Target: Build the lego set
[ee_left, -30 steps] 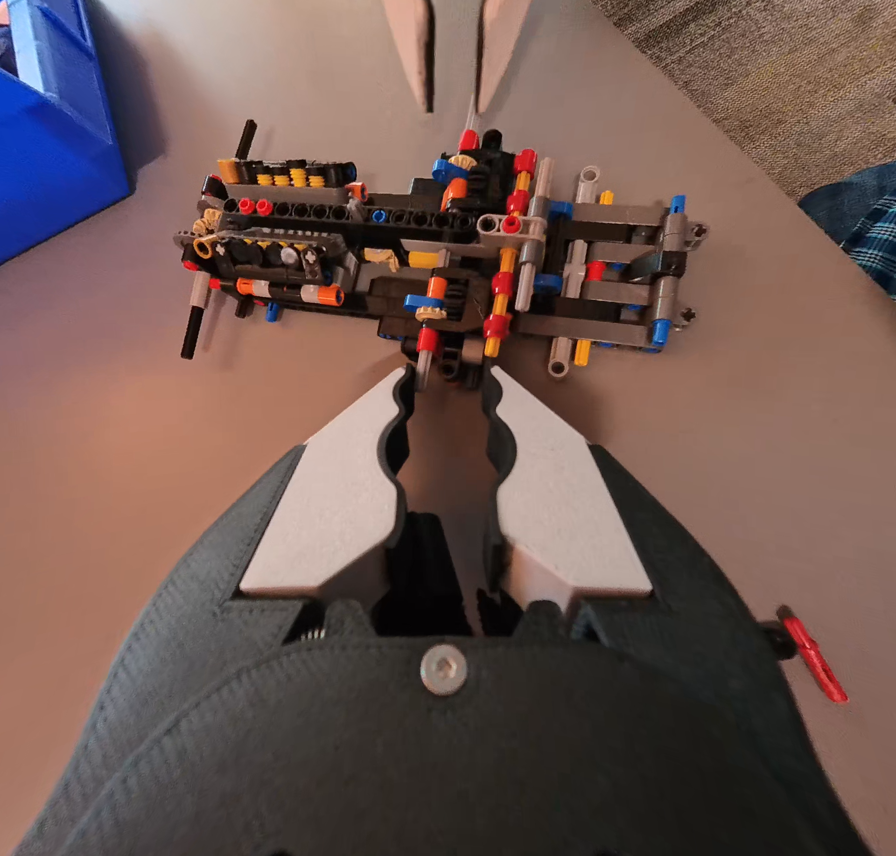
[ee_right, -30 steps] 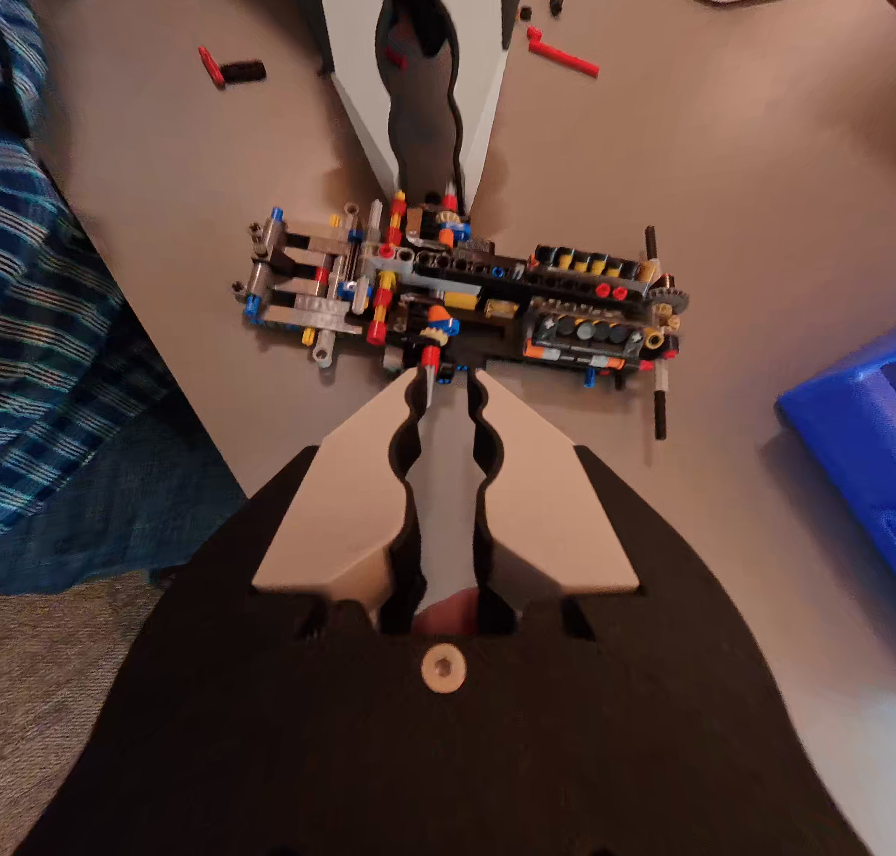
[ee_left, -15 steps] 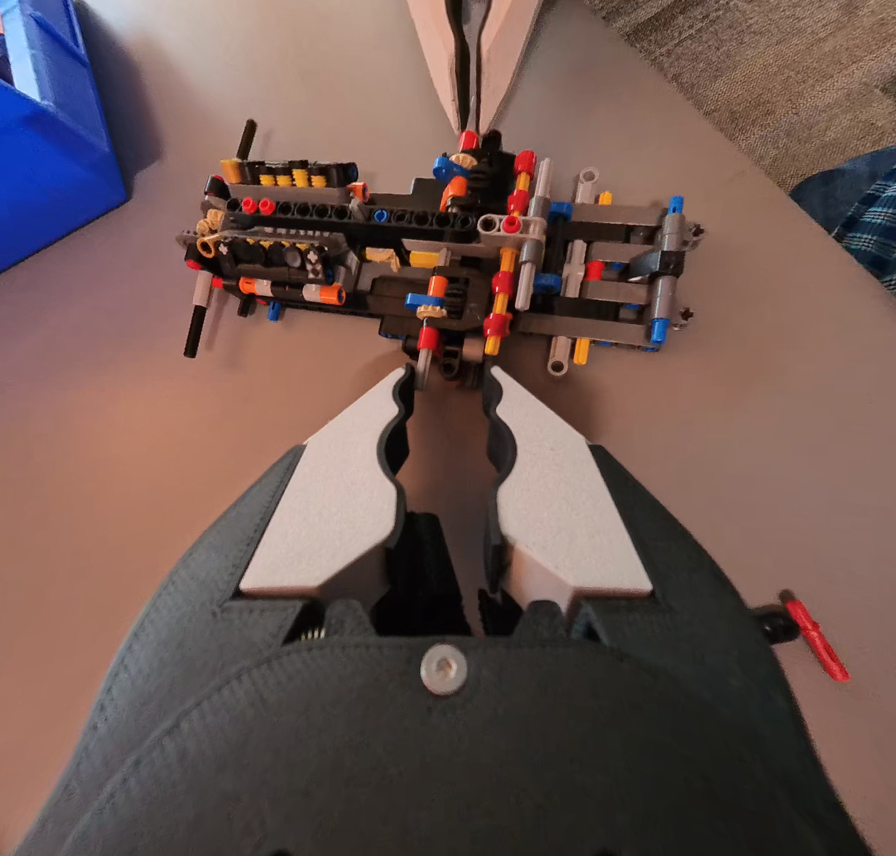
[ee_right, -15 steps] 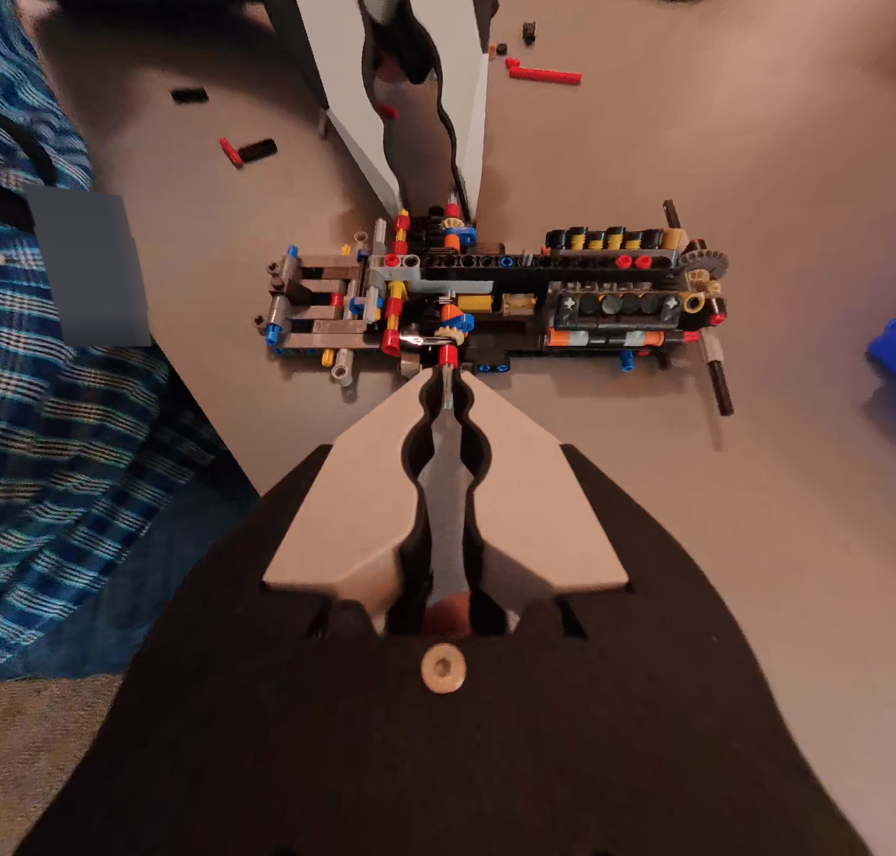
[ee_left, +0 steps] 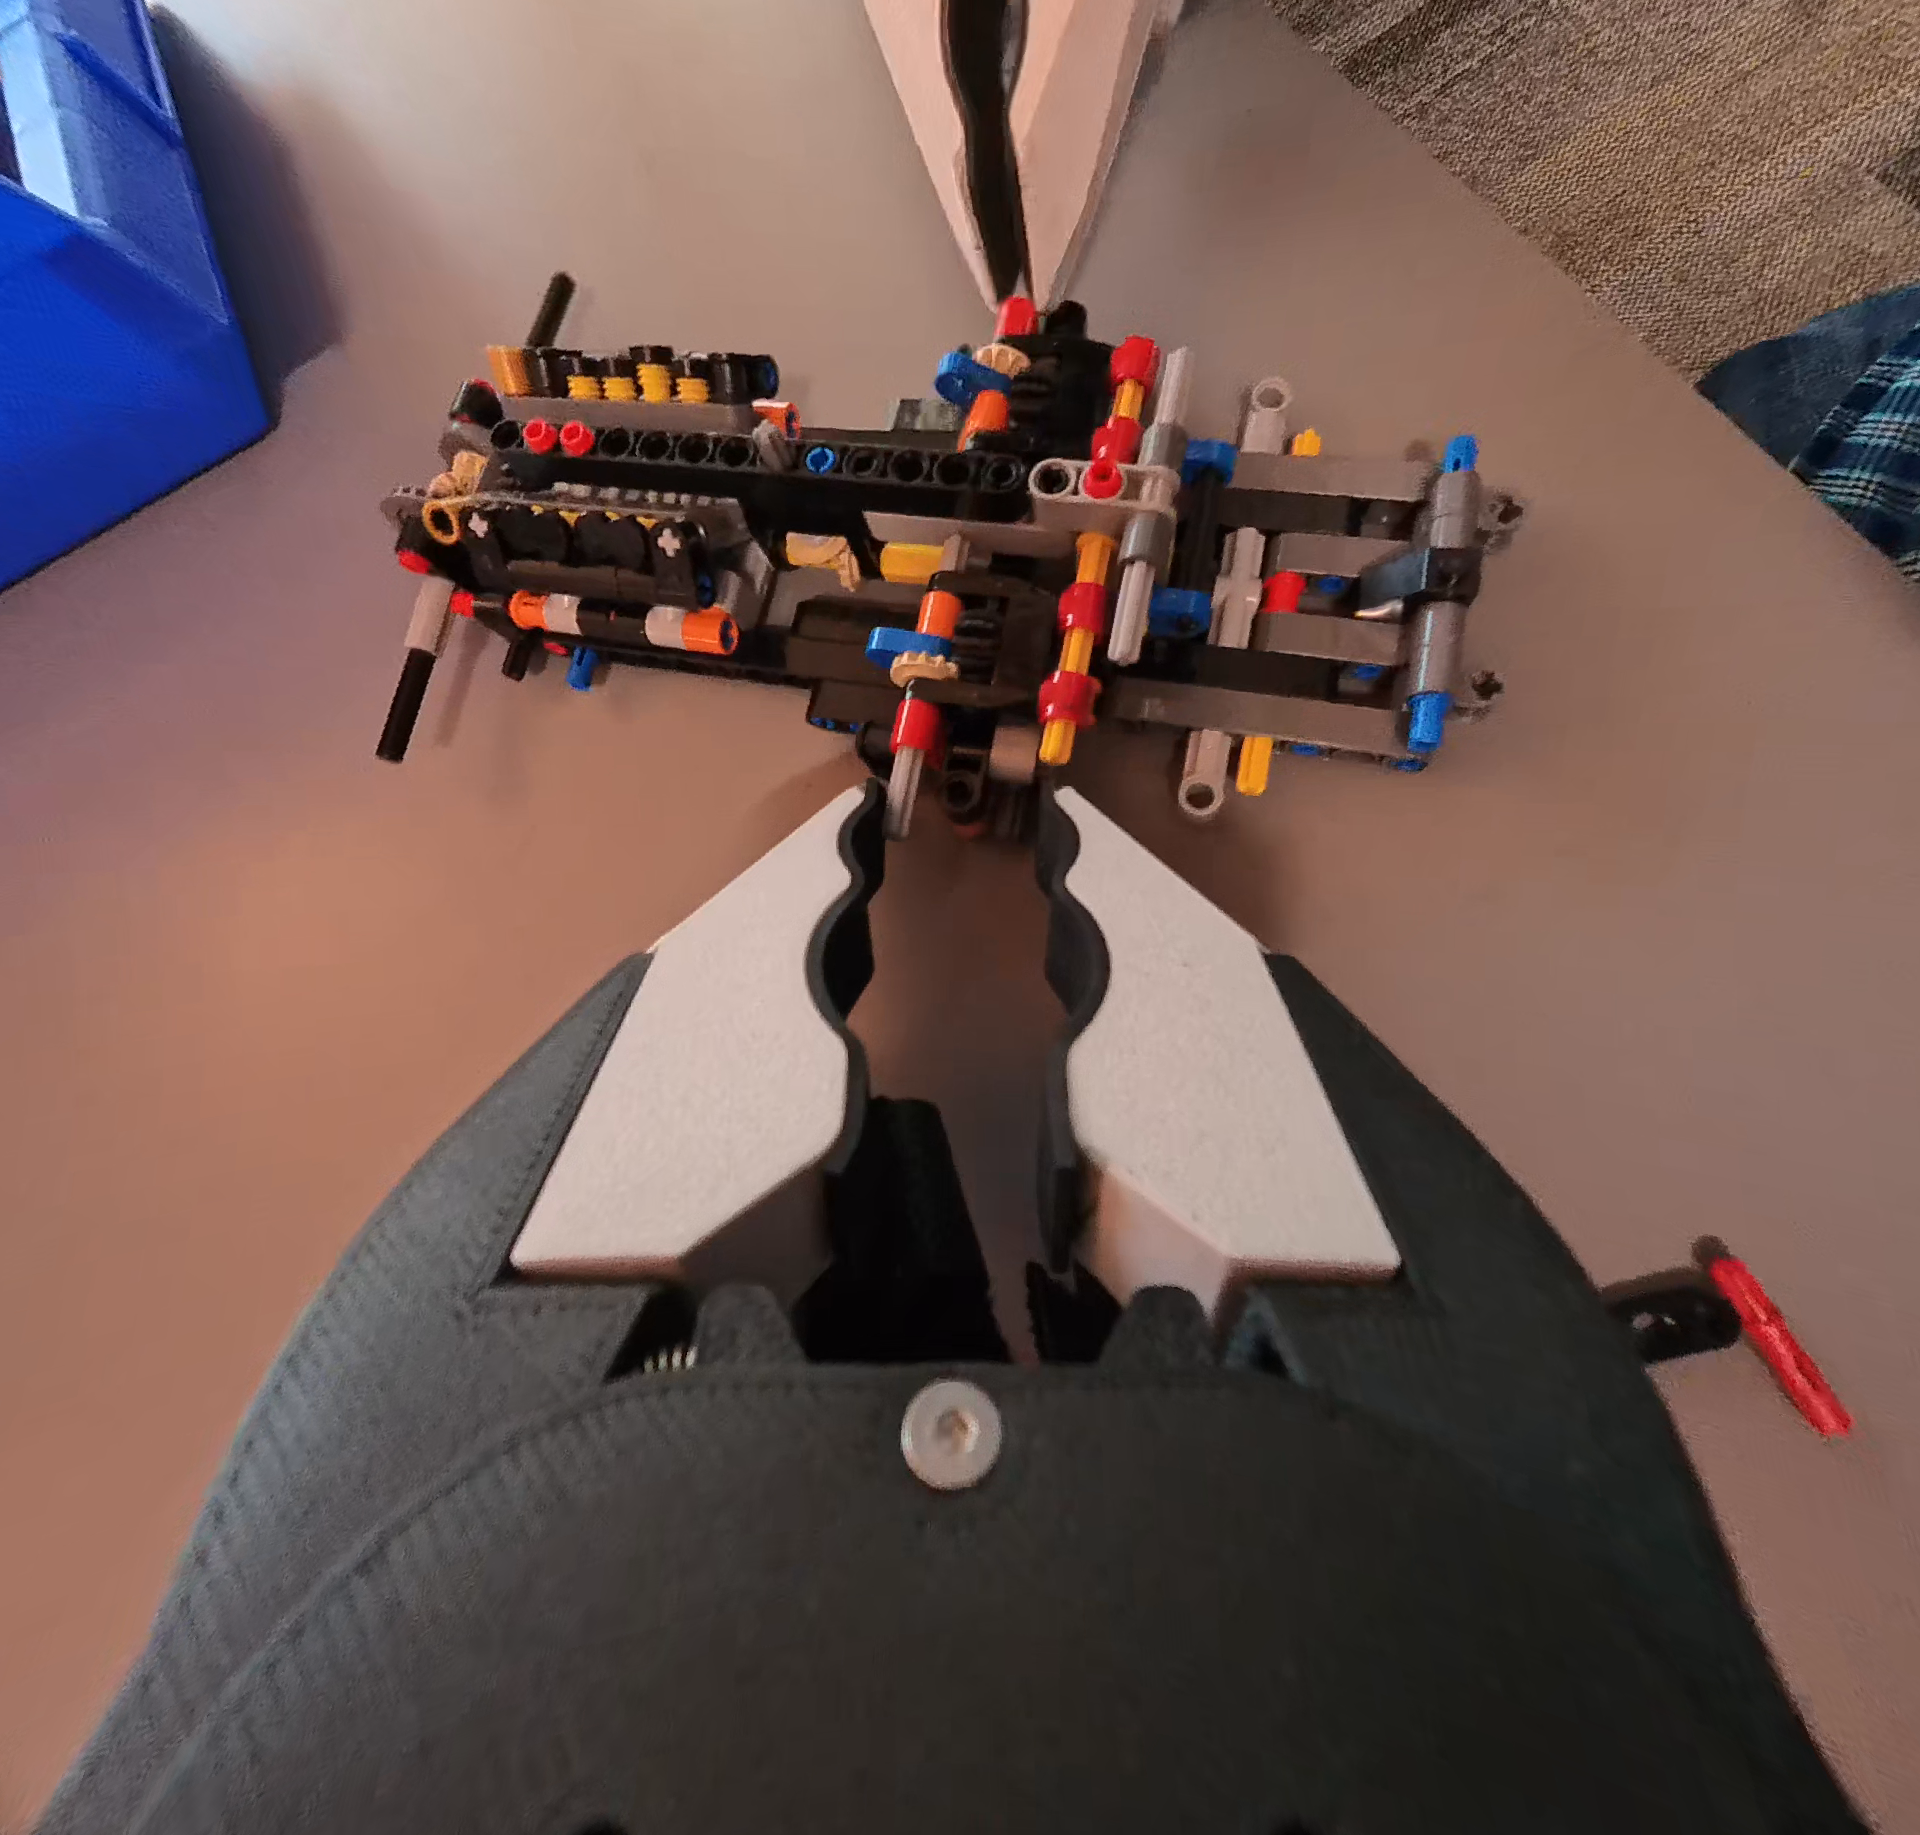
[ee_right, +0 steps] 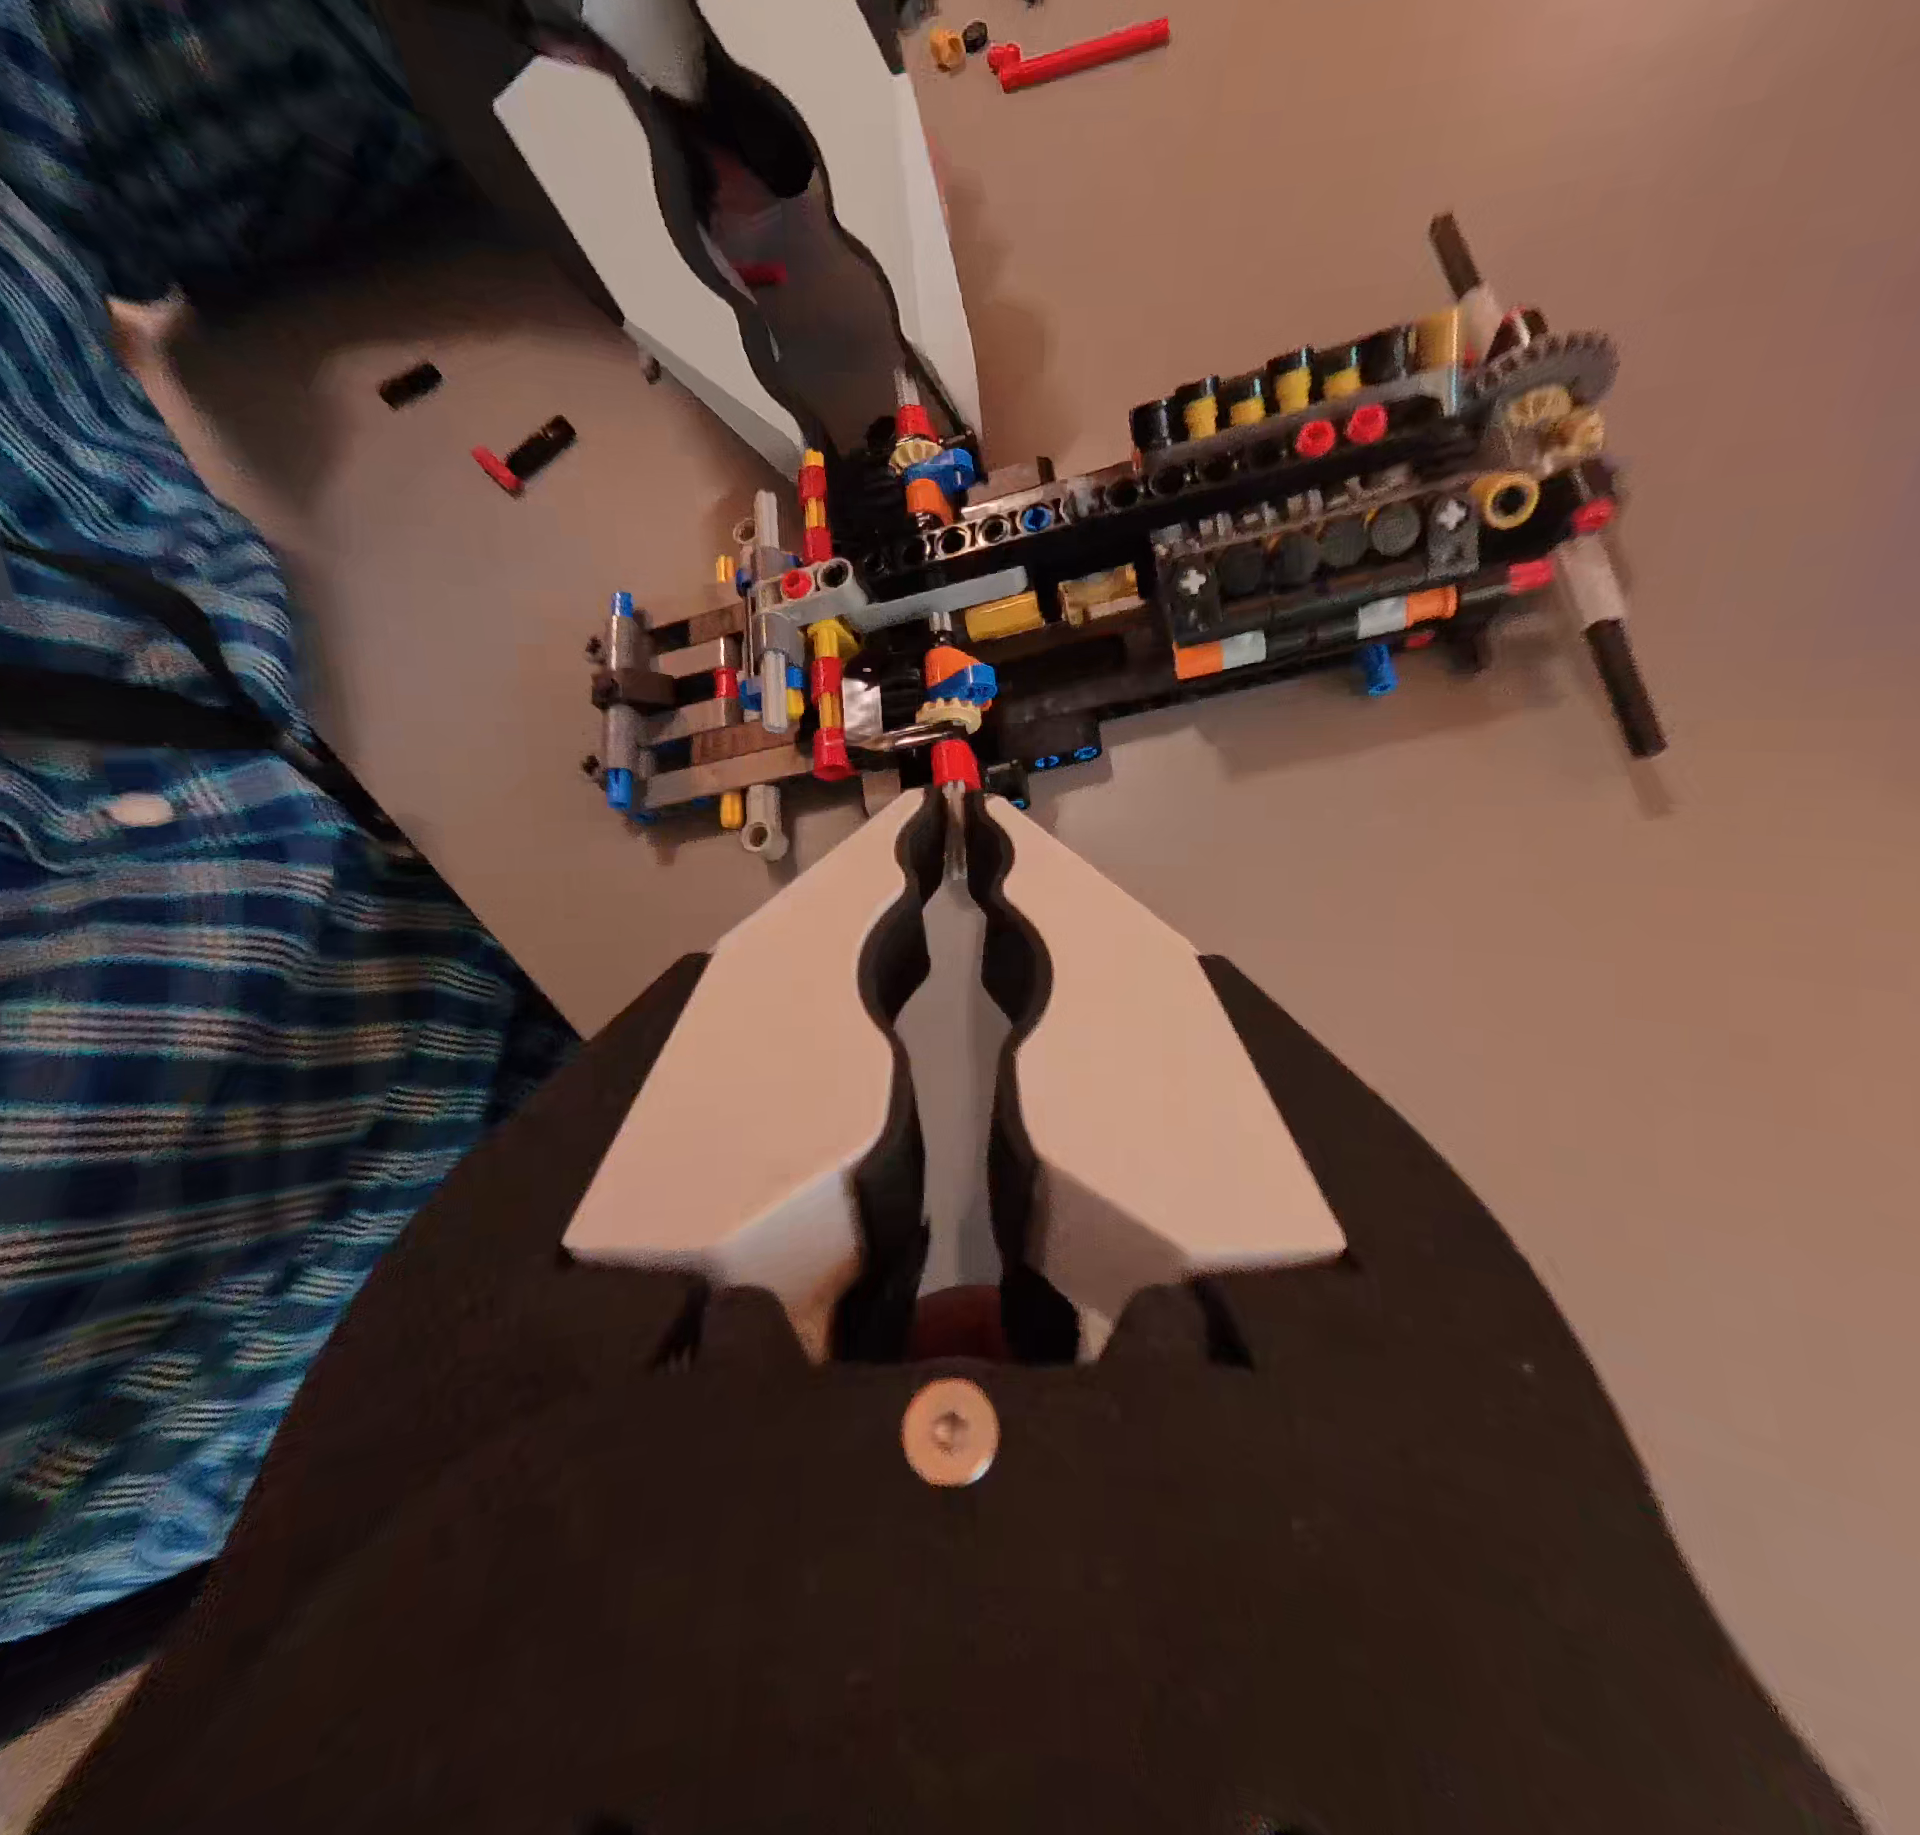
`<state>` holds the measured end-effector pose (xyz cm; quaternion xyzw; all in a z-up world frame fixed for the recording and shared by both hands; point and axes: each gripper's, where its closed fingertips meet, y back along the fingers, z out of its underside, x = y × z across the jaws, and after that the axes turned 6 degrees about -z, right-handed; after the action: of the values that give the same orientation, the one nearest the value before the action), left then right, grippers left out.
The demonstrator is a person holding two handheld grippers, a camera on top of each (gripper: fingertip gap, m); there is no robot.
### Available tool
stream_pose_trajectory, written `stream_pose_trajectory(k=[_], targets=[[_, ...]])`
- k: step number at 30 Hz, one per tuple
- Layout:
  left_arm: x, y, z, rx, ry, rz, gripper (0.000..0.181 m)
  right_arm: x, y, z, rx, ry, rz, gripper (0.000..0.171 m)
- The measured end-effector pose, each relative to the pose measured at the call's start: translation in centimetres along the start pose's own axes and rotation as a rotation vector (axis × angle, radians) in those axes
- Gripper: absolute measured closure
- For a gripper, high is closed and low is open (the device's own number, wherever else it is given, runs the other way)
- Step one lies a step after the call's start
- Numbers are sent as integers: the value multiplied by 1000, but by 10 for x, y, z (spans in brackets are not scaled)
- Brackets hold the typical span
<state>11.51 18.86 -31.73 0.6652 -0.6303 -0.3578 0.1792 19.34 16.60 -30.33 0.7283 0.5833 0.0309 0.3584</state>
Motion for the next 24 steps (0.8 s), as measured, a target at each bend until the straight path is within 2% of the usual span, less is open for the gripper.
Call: stream_pose_trajectory(k=[5, 8, 16, 24], targets=[[-2, 3, 4, -3, -9, 3, 153, -10, -5, 0, 50, -298, -181, 170], [-4, 5, 6, -3, -10, 2, 152, -14, -8, 0, 39, -244, -150, 170], [-6, 8, 9, -4, -10, 5, 151, -13, -12, -2, 28, 42, 122, 171], [-9, 9, 12, -13, -9, 3, 152, -11, -12, -6, -91, 638, 550, 171]])
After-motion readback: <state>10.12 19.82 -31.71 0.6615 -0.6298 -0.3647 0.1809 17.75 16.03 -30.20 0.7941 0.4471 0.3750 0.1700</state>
